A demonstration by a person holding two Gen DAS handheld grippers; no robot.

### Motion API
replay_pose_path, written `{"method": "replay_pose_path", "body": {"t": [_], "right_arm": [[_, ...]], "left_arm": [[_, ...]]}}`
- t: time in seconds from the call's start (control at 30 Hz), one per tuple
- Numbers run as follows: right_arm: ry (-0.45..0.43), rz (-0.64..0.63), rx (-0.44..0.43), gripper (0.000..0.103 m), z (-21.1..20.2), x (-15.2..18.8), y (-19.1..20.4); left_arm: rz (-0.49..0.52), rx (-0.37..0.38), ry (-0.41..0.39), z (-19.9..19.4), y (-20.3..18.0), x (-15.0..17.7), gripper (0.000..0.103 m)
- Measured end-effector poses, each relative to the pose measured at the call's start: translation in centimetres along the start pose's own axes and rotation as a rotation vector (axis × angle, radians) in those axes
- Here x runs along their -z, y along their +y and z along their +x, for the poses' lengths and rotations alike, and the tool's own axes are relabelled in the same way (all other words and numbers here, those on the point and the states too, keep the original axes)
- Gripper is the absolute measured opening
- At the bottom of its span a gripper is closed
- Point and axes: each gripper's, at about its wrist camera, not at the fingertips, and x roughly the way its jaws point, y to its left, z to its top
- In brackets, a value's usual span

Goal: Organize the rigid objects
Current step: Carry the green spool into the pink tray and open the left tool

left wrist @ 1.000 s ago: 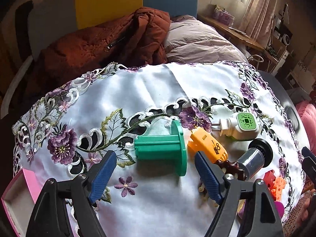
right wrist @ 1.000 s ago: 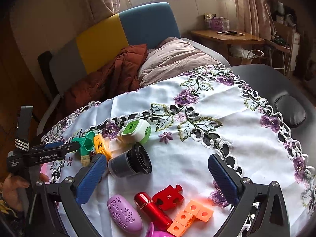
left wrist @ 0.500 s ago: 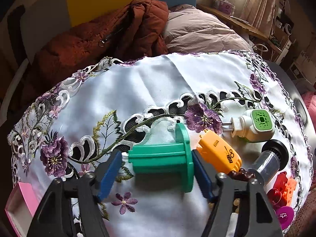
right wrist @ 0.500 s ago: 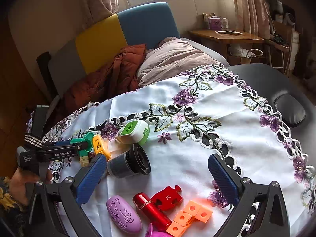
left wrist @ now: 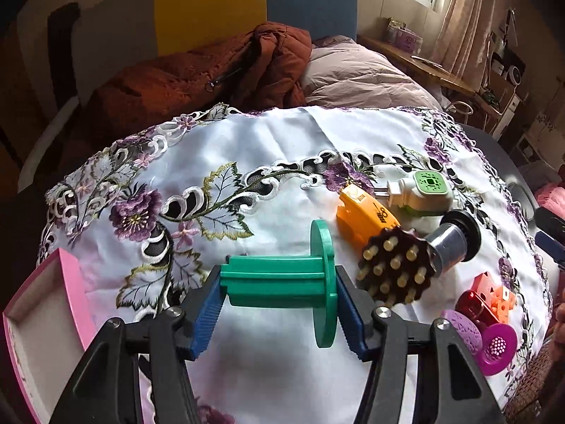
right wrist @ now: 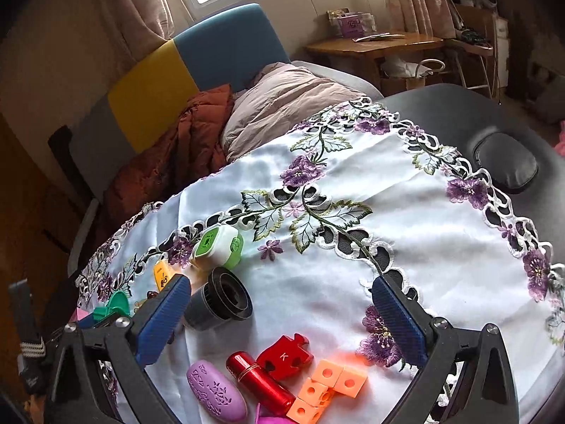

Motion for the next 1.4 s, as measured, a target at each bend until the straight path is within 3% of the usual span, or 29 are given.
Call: {"method": "replay_pose_path", "body": {"t": [0.33, 0.6, 0.73, 1.0, 1.2, 1.4], "right_arm": [[0.076, -0.035, 0.002, 0.103, 1.3, 0.7, 0.5], [0.114, -0.114, -0.062, 0.103, 1.7, 1.5, 2.4], [0.134, -0.149, -0.118, 0.095, 1.8, 2.0, 3.3], [0.197, -0.313, -0.230, 0.070, 2.0, 4.0, 6.8], [0.260, -0.466, -0.280, 0.063, 2.3, 6.2, 9.3], [0.305, -0.556, -0.258, 0.062, 2.9, 7.6, 10.2]], "left_arm": [[-0.048, 0.032, -0.042, -5.8, 0.7, 4.8, 0.060], [-0.087, 0.035, -0.057, -8.4, 2.1, 7.7, 0.060], [-0.110, 0.031, -0.057, -9.2, 2.9, 9.0, 0.060], [-0.160, 0.012, -0.055, -10.3, 5.0, 10.9, 0.060], [-0.207, -0.013, -0.064, -11.2, 7.3, 11.8, 0.060], [-0.255, -0.043, -0.071, -11.9, 9.6, 12.7, 0.060]]}}
